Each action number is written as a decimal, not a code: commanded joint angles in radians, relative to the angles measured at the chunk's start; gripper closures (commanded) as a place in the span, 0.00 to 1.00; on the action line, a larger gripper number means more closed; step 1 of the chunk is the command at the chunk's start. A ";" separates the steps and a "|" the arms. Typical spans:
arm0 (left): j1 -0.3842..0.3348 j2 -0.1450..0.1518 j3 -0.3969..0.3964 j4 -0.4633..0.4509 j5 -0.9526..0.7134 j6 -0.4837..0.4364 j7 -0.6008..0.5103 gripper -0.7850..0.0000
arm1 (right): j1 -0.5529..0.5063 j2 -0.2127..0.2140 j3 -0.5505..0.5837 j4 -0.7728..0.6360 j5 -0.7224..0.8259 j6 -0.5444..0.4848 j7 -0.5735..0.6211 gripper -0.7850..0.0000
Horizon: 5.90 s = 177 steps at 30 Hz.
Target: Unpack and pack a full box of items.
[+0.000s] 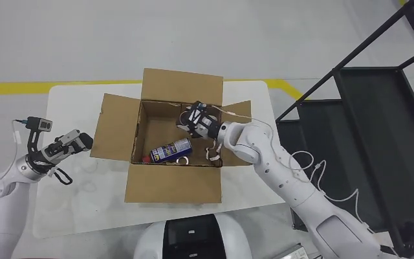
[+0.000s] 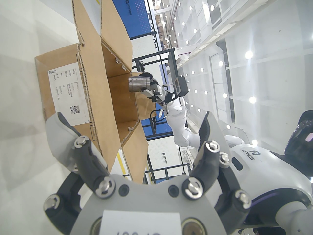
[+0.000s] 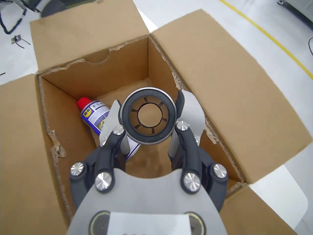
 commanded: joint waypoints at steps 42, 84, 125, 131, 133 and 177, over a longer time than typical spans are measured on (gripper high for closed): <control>0.049 0.000 -0.015 -0.121 -0.096 0.065 -0.070 0.00 | -0.249 0.038 0.275 -0.358 0.317 -0.186 0.168 0.00; -0.078 -0.020 0.181 -0.321 0.050 0.163 -0.028 0.00 | -0.665 0.093 0.781 -0.477 0.818 0.089 0.194 0.00; -0.096 -0.026 0.297 -0.387 0.353 0.142 0.074 0.00 | -0.446 0.079 0.352 -0.370 0.866 0.110 0.372 0.00; -0.011 -0.013 0.207 -0.440 0.212 0.127 0.090 0.00 | -0.522 0.100 0.514 -0.452 1.078 0.062 0.417 0.00; 0.022 -0.012 0.184 -0.459 0.177 0.120 0.115 0.00 | -0.548 0.106 0.565 -0.465 1.154 0.046 0.433 0.00; 0.022 -0.012 0.184 -0.459 0.177 0.120 0.115 0.00 | -0.562 0.111 0.609 -0.459 1.234 0.031 0.449 0.00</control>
